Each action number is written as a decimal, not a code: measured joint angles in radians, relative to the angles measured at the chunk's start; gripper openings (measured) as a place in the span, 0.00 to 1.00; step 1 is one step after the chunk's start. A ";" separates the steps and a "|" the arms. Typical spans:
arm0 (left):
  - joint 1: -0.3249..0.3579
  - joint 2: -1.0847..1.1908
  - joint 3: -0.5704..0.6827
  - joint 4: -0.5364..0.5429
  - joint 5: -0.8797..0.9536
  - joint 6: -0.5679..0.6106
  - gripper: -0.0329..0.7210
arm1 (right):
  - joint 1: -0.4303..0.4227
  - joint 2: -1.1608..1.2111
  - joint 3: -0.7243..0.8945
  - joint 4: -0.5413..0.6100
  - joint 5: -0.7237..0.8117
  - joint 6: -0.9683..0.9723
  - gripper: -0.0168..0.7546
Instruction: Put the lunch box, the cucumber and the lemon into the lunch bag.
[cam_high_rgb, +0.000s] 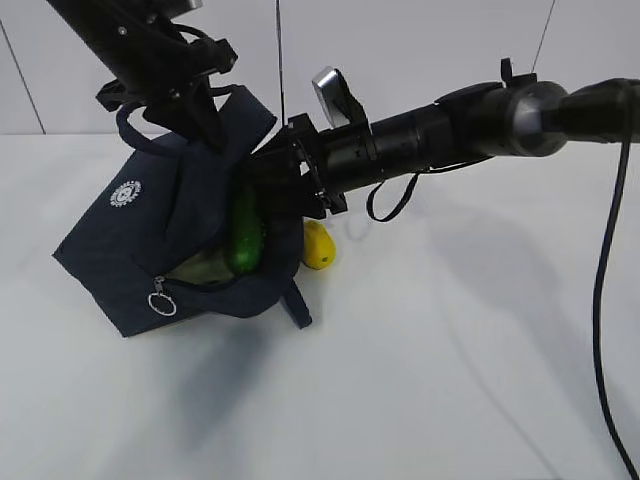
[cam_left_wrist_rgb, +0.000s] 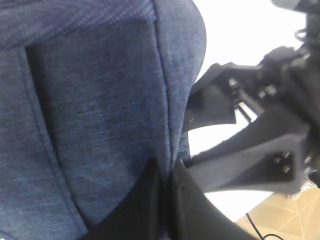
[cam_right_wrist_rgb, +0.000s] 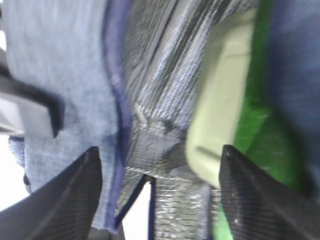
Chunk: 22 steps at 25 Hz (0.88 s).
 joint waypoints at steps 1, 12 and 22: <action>0.000 0.000 0.000 -0.002 0.000 0.000 0.03 | 0.004 0.000 0.000 0.000 0.000 -0.001 0.73; 0.000 0.000 0.000 -0.004 0.000 0.000 0.03 | -0.055 -0.016 0.000 -0.024 0.000 -0.005 0.71; 0.000 0.000 0.000 0.066 0.000 0.000 0.03 | -0.121 -0.072 -0.002 -0.470 -0.010 0.231 0.71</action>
